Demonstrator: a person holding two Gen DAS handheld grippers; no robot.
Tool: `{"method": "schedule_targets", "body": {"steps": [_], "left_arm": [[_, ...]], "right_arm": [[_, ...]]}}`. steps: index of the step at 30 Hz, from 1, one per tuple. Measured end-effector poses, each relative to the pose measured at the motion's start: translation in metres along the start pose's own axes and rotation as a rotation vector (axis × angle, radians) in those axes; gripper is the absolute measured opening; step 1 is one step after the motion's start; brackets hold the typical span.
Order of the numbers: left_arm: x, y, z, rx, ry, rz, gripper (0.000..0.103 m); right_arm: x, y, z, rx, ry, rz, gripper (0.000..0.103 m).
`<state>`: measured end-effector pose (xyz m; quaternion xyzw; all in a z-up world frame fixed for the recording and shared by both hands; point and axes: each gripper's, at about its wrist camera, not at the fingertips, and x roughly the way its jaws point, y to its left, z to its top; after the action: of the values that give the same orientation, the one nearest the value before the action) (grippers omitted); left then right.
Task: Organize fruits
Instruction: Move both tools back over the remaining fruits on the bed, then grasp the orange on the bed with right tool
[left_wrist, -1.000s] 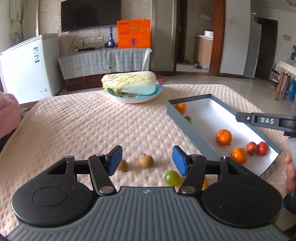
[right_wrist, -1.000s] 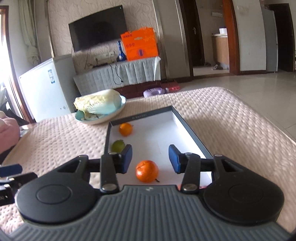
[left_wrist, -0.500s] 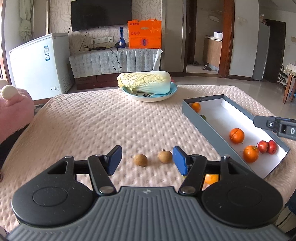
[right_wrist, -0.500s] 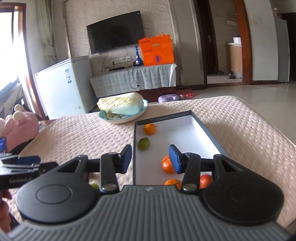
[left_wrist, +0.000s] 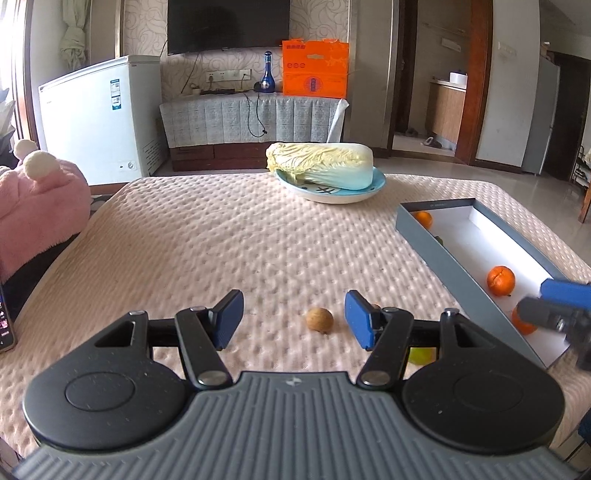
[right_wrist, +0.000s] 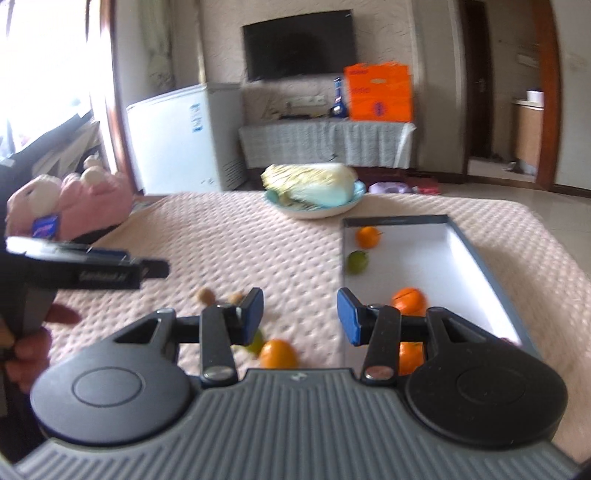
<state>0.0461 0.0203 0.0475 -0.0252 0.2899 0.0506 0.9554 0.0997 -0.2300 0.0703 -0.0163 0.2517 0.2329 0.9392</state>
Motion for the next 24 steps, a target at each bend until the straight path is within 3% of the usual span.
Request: {"method": "schedule_targets", "body": {"steps": [9,13,24], "left_arm": [[0.007,0.010,0.002,-0.025,-0.002,-0.008,0.067],[0.005,0.010,0.003,-0.019,-0.022,-0.022,0.074],[0.003,0.012,0.006,-0.009,-0.035,-0.037,0.077]], "right_arm": [[0.026,0.024,-0.014,-0.092,0.125,0.059,0.046],[0.032,0.030,-0.017,-0.122,0.141,0.065,0.046],[0.056,0.028,-0.024,-0.138,0.210,-0.017,0.045]]}}
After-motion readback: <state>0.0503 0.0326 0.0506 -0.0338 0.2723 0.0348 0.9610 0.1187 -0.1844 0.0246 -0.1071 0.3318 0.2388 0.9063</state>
